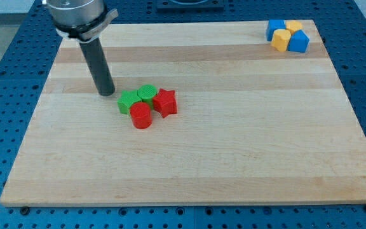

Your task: Push the green star into the red star

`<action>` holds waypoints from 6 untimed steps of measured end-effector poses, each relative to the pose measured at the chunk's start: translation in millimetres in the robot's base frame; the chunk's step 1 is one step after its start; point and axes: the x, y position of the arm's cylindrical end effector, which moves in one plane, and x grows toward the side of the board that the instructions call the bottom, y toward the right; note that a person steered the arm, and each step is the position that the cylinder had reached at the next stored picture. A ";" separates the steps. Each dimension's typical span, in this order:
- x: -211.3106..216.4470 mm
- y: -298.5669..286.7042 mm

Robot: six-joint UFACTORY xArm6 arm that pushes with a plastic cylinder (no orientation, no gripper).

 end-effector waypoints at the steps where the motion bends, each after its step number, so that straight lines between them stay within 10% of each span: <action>1: 15.9 -4.0; 6: 38.2 76.1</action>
